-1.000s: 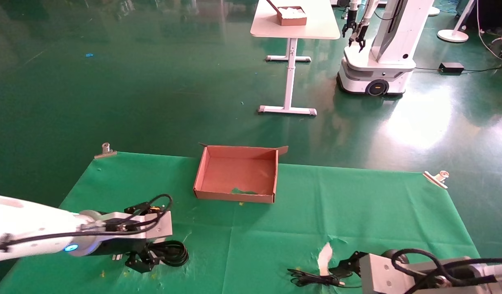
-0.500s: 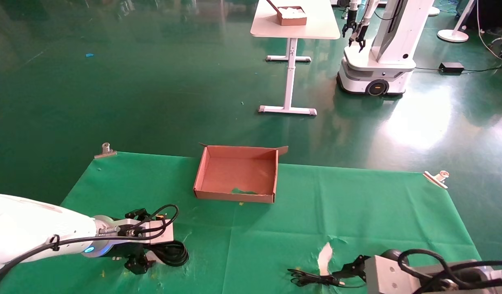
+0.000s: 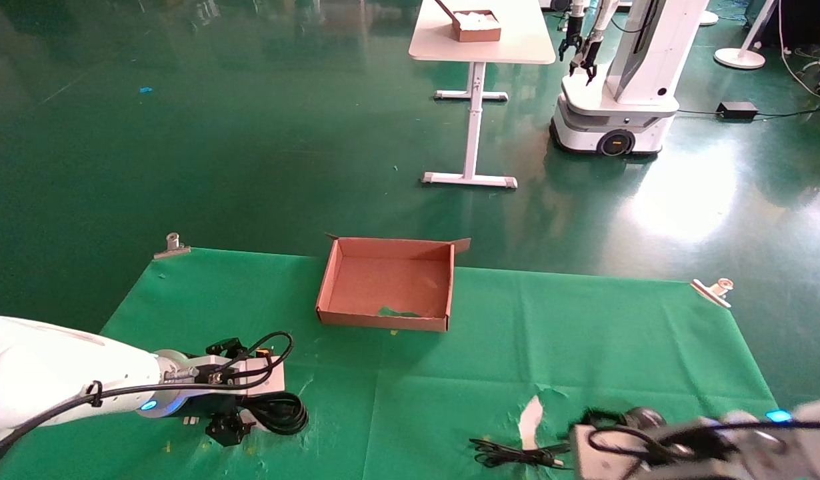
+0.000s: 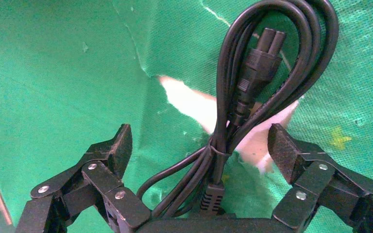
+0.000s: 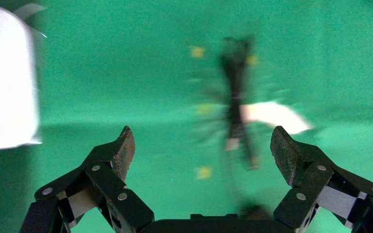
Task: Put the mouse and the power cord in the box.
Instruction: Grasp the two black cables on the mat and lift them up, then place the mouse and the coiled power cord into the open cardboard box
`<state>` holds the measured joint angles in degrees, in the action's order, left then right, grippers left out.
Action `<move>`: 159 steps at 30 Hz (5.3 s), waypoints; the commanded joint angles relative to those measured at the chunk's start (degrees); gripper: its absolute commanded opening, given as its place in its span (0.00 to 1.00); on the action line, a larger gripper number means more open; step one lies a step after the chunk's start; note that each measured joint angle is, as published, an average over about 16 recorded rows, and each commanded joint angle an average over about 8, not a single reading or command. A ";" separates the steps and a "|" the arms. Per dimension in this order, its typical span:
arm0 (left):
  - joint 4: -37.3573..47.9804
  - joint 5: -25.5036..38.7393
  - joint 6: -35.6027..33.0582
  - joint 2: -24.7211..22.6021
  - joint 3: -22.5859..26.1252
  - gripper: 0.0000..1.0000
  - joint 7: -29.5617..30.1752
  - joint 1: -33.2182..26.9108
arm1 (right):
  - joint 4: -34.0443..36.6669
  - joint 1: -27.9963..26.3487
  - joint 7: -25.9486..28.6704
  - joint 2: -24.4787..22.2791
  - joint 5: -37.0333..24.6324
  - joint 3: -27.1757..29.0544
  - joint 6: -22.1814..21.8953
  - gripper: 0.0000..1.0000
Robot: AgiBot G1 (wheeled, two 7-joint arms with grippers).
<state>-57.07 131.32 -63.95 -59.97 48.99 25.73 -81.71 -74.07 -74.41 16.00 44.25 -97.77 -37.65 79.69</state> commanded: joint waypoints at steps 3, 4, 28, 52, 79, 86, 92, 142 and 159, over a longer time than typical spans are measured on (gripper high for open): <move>0.08 -0.03 0.02 -0.02 0.00 1.00 -0.06 -0.02 | 2.06 -1.46 -1.52 4.03 -6.27 -2.13 -2.86 1.00; 0.08 -0.03 0.02 -0.02 0.00 1.00 -0.07 -0.02 | 3.25 -1.74 -2.02 5.20 -7.37 -2.64 -3.46 1.00; 0.22 -0.02 0.10 -0.05 -0.01 0.00 -0.10 -0.03 | 24.92 -7.52 -7.26 20.30 -15.43 -7.80 -7.51 0.00; 0.14 -0.11 0.04 -0.02 -0.02 0.00 -0.11 -0.02 | 23.43 -7.17 -6.90 19.42 -14.86 -7.48 -7.12 0.00; -1.01 -1.55 -0.87 0.64 -0.51 0.00 -0.47 -0.37 | 23.14 -7.20 -6.84 19.23 -14.64 -7.33 -6.98 0.00; -9.57 -9.14 -6.44 5.84 -2.88 0.00 -1.34 -0.62 | 18.76 -8.64 -5.09 15.79 -12.49 -5.62 -4.55 0.00; -15.68 -14.16 -10.28 9.99 -5.14 0.00 1.17 -0.84 | 11.98 -10.12 -0.95 11.22 -11.01 -3.34 -2.86 0.00; 15.34 15.87 41.12 -18.81 23.44 1.00 17.35 -5.74 | -0.57 -17.28 8.19 1.77 -12.41 2.50 -2.85 0.00; 20.62 13.46 41.57 -17.87 27.88 1.00 28.57 -9.97 | -1.34 -18.00 8.37 2.26 -11.04 3.01 -2.58 0.00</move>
<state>-35.80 144.19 -22.87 -77.01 76.48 53.90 -91.74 -75.09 -92.66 24.11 46.72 -108.54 -34.45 76.80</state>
